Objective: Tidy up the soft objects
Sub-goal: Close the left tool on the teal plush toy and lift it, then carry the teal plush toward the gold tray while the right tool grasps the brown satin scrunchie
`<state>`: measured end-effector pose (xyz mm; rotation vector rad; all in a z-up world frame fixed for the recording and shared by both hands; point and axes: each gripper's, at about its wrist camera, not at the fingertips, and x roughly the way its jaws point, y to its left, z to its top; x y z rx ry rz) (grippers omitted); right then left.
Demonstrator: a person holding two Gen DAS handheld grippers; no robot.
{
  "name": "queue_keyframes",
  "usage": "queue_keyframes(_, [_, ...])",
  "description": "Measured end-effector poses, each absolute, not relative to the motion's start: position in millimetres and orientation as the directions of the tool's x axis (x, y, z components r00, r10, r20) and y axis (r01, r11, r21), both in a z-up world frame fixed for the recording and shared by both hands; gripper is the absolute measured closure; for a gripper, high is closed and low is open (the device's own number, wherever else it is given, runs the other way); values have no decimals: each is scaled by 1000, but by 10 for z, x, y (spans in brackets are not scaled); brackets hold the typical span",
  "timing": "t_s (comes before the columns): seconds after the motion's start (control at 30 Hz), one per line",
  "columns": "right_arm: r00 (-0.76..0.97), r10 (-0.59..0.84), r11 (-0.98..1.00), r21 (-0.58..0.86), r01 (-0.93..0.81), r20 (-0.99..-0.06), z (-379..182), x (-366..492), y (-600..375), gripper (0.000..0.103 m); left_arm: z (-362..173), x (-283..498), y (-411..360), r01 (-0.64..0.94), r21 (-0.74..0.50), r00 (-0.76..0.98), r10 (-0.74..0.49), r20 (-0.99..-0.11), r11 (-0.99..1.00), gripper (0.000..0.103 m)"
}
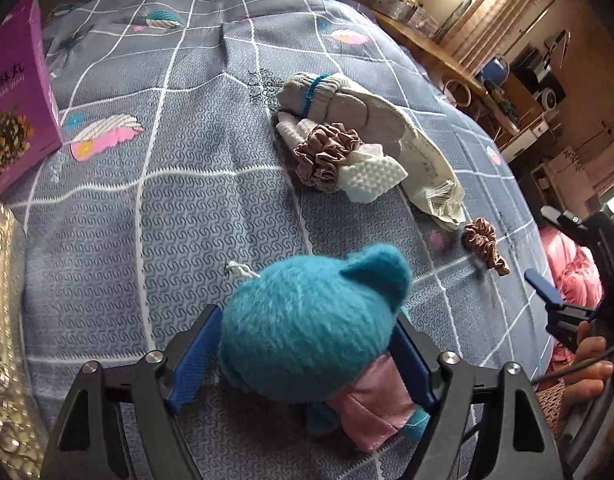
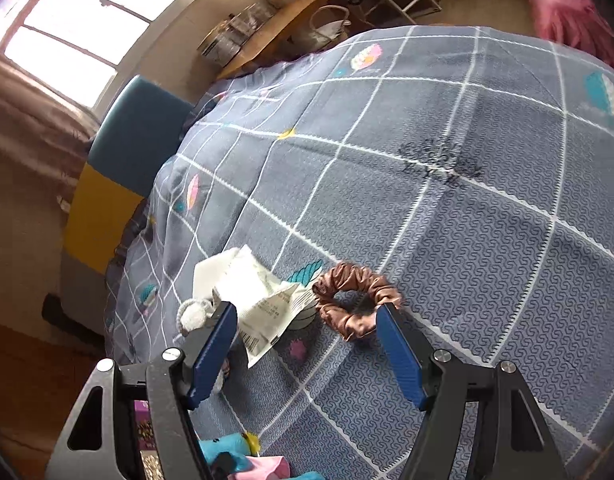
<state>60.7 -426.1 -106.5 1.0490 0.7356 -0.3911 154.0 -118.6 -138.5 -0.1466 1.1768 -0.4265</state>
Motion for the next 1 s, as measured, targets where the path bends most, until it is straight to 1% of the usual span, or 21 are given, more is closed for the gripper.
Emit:
queue_keyframes(0.07, [700, 28, 424, 643, 638, -713, -1093, 561, -4325, 30, -1379, 1501, -1141, 251, -338, 326, -408, -853, 907, 36])
queue_keyframes(0.1, [696, 26, 419, 640, 644, -718, -1105, 566, -4339, 30, -1362, 1484, -1116, 258, -342, 332, -415, -847, 904, 39])
queue_keyframes(0.2, [660, 32, 461, 597, 657, -750, -1118, 661, -4297, 32, -1330, 1435, -1084, 288, -326, 345, -415, -842, 900, 42])
queue_keyframes(0.33, [588, 9, 580, 483, 656, -809, -1130, 883, -4165, 33, -1300, 1398, -1081, 302, -319, 350, -415, -840, 898, 44])
queue_keyframes(0.43, [508, -1, 679, 372, 633, -861, -1203, 1105, -4004, 33, -1105, 1361, -1101, 340, -292, 378, -415, -828, 894, 45])
queue_keyframes(0.5, [456, -53, 742, 270, 614, -888, -1238, 1239, -3901, 33, -933, 1381, -1100, 357, -293, 390, -427, -816, 887, 45])
queue_keyframes(0.53, [428, -64, 767, 230, 599, -902, -1274, 1294, -3856, 35, -830, 1420, -1093, 361, -294, 400, -432, -809, 885, 45])
queue_keyframes(0.6, [381, -67, 794, 182, 580, -922, -1342, 1334, -3801, 52, -606, 1539, -1081, 372, -287, 431, -439, -788, 883, 45])
queue_keyframes(0.63, [367, -83, 801, 157, 577, -926, -1357, 1343, -3791, 62, -471, 1623, -1065, 374, -278, 452, -436, -778, 885, 45])
queue_keyframes(0.67, [363, -90, 805, 147, 575, -928, -1364, 1348, -3787, 68, -328, 1721, -1015, 369, -274, 474, -434, -766, 888, 45])
queue_keyframes(0.7, [361, -86, 807, 148, 571, -928, -1373, 1357, -3782, 71, -194, 1834, -953, 356, -280, 495, -434, -753, 891, 45])
queue_keyframes(0.73, [358, -89, 809, 142, 570, -929, -1380, 1359, -3779, 79, -30, 1959, -839, 333, -289, 523, -431, -735, 898, 45])
queue_keyframes(0.77, [357, -89, 808, 142, 571, -930, -1384, 1356, -3778, 82, 127, 2076, -697, 302, -291, 560, -416, -717, 908, 45])
queue_keyframes(0.9, [354, -72, 799, 159, 580, -932, -1398, 1345, -3822, 83, 558, 2343, 50, 152, -267, 700, -294, -651, 952, 45])
queue_keyframes(1.0, [356, -66, 792, 168, 586, -932, -1387, 1329, -3836, 83, 610, 2320, 736, 24, -263, 745, -192, -638, 965, 45])
